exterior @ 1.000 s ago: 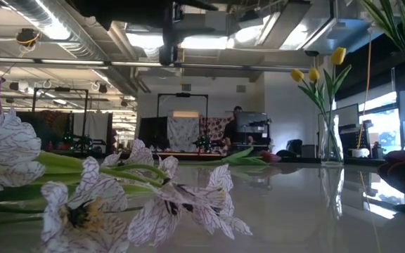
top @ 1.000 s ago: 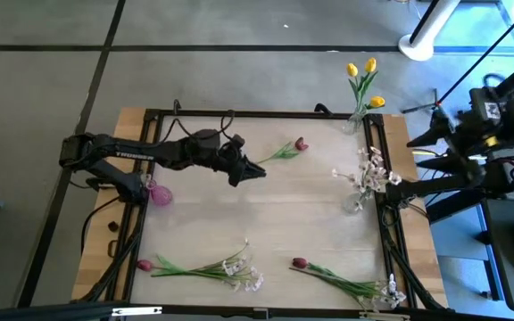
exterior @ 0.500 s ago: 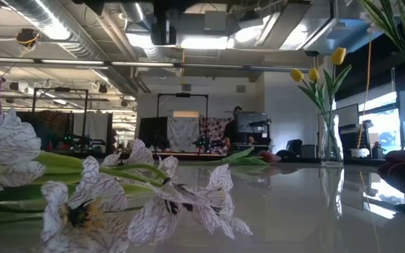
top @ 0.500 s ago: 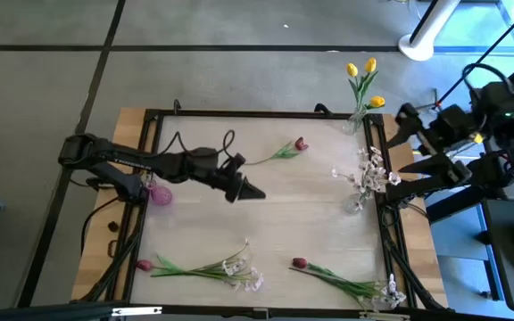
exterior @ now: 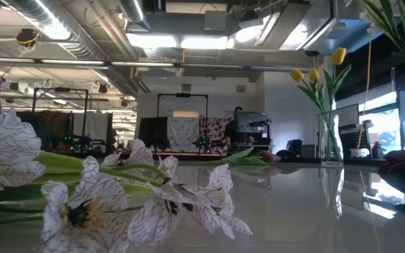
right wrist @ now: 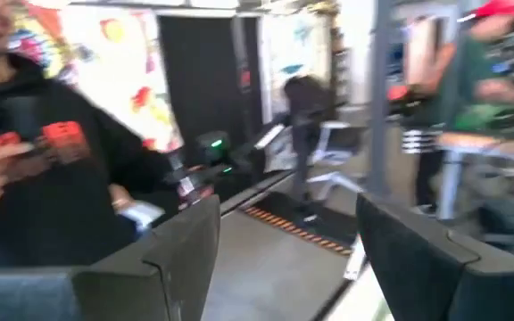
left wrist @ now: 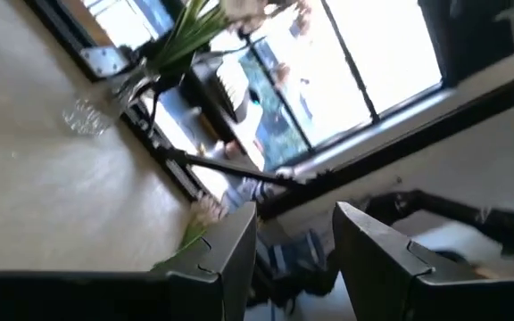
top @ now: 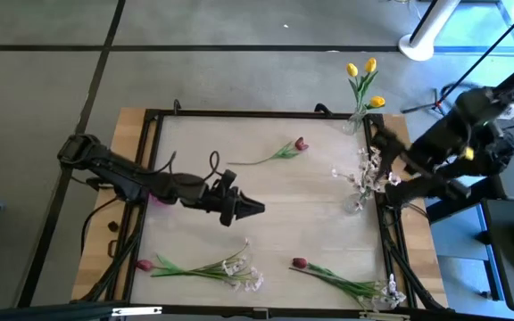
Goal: Sort flowers into vase by color
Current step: Put the right white flowers into the bottom transparent vase
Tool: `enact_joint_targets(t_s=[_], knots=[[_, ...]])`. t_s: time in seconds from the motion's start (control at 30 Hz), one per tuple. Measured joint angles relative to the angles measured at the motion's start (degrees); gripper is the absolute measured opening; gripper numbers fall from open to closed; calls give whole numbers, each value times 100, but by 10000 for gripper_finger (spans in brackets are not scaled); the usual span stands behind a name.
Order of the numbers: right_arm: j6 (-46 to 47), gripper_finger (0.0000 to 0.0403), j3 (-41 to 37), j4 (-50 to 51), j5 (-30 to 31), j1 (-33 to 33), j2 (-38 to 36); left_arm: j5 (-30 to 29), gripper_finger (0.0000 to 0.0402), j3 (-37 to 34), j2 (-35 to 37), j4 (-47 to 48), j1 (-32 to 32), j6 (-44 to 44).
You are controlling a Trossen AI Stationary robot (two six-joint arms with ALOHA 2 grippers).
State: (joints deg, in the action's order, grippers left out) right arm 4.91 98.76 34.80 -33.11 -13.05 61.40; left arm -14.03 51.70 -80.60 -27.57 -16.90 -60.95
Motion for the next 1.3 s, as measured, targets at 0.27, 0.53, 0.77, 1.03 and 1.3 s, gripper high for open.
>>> enact_joint_targets(t_s=[0.27, 0.53, 0.77, 1.03, 1.3], knots=[[-418, 259, -2, 3, 713, -1753, 501, -1047, 144, 0, 0, -158, -441, 109], [-334, 259, -2, 750, 2852, -3619, 1050, -1417, 144, 0, 0, -124, -525, 650], [527, 259, 0, 1567, 4387, -4685, 1681, -1408, 144, 0, 0, 307, -525, 901], [1004, 259, 0, 2889, 4489, -5210, 2597, -1406, 144, 0, -2, 788, -525, 724], [1227, 259, -4, 3523, 4455, -5299, 3429, -1394, 144, 0, -2, 875, -525, 702]])
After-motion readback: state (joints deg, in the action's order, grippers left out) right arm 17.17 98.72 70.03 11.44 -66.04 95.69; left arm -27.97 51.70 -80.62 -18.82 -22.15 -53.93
